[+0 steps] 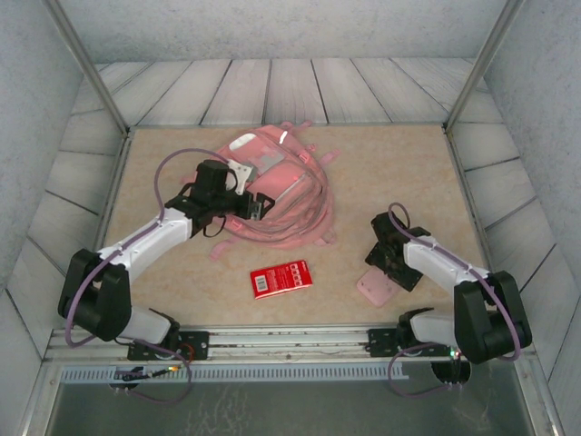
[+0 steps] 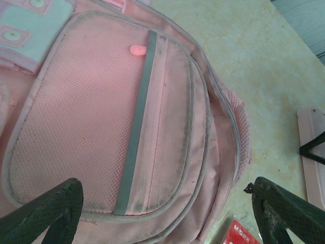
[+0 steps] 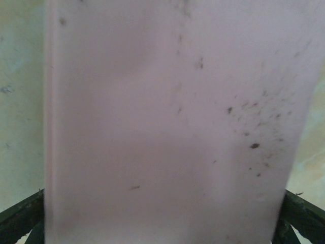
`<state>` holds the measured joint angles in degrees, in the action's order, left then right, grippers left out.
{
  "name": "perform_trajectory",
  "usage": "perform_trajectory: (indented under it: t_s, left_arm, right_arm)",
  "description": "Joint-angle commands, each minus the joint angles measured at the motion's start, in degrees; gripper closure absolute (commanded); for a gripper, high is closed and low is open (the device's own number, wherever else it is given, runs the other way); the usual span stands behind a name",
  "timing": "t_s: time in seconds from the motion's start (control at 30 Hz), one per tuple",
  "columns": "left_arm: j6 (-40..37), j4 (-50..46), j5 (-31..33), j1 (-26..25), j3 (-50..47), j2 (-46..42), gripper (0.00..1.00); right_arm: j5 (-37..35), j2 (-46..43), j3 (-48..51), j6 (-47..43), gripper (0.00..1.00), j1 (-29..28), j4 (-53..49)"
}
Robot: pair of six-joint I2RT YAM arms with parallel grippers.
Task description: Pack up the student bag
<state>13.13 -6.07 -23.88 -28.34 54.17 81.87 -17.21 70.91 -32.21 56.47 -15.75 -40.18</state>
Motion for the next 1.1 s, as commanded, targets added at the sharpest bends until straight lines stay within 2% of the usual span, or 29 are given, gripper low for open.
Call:
perform_trajectory:
  t_s: [0.0, 0.13, 0.3, 0.37, 0.53, 0.67, 0.73, 0.93, 1.0, 1.07]
  left_arm:
    - [-0.15, -0.53, -1.59, 0.3, 1.68, 0.95, 0.12]
    - [0.32, -0.51, -2.17, 0.3, 1.55, 1.13, 0.13]
    - [1.29, -0.41, -3.55, 0.27, 1.95, 1.42, 0.15]
    - [1.66, -0.01, -4.63, 0.19, 1.91, 1.45, 0.16]
    - [0.93, 3.02, -13.75, -0.65, 1.38, 2.13, 0.18]
    - [1.9, 6.19, -19.57, -3.04, 1.2, 3.15, 0.17]
    - [4.69, 9.89, -19.47, -4.79, 0.47, 4.25, 0.17]
    - [20.4, 29.22, -21.55, -8.01, -1.64, 8.6, 0.17]
    - [21.42, 31.06, -21.66, -9.2, -0.25, 9.43, 0.15]
    - [20.27, 28.38, -20.82, -10.36, 2.28, 10.14, 0.14]
  right_arm:
    - [4.2, 0.62, 1.26, -0.09, 0.0, 0.39, 3.76]
    - [4.75, 0.28, 0.55, -2.48, 0.02, 0.37, 4.53]
    - [3.36, -1.23, -2.13, -6.46, 0.17, 0.38, 3.0]
    - [3.39, -2.1, -3.06, -8.27, 0.19, 0.39, 2.93]
    - [8.86, -4.08, -7.93, -16.03, 0.19, 0.33, 5.96]
    - [15.63, -5.54, -11.61, -21.55, 0.18, 0.23, 12.73]
    - [17.88, -5.79, -12.64, -22.04, 0.18, 0.1, 16.29]
    - [22.56, -4.76, -14.53, -22.28, 0.18, -0.6, 26.65]
    - [23.16, -4.9, -14.83, -22.13, 0.18, -1.1, 29.47]
    - [23.52, -4.85, -15.24, -21.93, 0.19, -1.59, 31.55]
